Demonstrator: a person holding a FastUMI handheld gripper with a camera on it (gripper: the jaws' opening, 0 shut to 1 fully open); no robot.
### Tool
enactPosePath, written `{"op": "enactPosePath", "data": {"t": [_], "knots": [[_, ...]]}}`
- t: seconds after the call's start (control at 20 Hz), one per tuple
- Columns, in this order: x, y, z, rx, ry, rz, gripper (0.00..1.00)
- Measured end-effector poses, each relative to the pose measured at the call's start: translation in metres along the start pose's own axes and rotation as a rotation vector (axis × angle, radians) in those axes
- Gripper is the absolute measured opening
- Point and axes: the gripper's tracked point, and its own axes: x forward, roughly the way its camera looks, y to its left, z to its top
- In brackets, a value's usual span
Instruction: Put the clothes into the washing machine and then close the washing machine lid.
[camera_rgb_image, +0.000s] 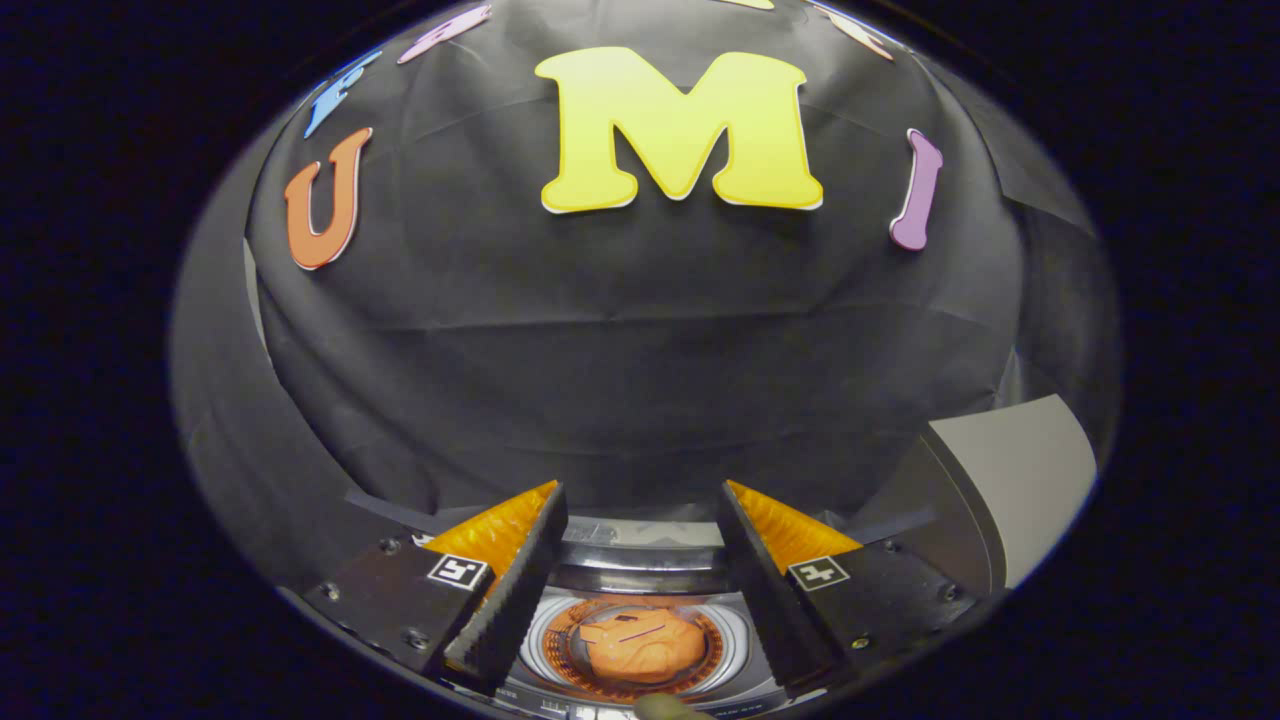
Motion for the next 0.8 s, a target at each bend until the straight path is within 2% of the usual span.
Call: {"op": "enactPosePath", "data": {"t": [0.65, 0.8], "knots": [[-0.038, 0.004, -0.053, -0.022, 0.043, 0.002, 0.94], [-0.040, 0.002, -0.077, -0.040, 0.094, 0.004, 0.94]]}}
